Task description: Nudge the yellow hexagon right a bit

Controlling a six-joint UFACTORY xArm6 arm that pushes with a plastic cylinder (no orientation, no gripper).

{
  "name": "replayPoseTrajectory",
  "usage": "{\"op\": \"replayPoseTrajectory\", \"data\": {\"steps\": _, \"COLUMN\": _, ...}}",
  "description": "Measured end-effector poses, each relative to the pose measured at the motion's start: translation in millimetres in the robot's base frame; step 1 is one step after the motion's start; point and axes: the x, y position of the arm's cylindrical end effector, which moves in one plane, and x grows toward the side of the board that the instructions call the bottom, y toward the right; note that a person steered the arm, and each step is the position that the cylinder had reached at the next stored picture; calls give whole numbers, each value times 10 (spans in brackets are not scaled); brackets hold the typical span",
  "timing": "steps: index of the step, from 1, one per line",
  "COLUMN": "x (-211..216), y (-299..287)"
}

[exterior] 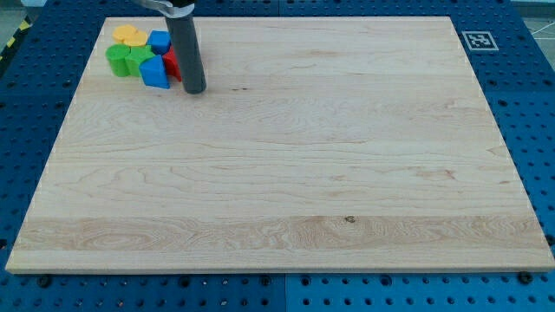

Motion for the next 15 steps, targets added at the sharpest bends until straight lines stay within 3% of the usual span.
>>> {"op": "replayPoseTrajectory", "data": {"steps": 1, "x": 52, "y": -78}}
{"op": "replayPoseTrajectory", "data": {"steps": 2, "x": 585, "y": -280}}
{"op": "replayPoseTrajectory", "data": {"steps": 3, "x": 704, "y": -326}}
{"op": "replayPoseTrajectory", "data": {"steps": 8, "x": 781, "y": -434}}
{"op": "replayPoseTrajectory", "data": {"steps": 11, "x": 1049, "y": -1220}}
{"op": "replayPoseTrajectory", "data": {"steps": 12, "x": 654, "y": -1442}}
{"op": "replayPoseTrajectory", "data": {"steps": 14, "x": -1058, "y": -1493}}
{"op": "replayPoseTrajectory", "data": {"steps": 15, "x": -1684, "y": -1499}}
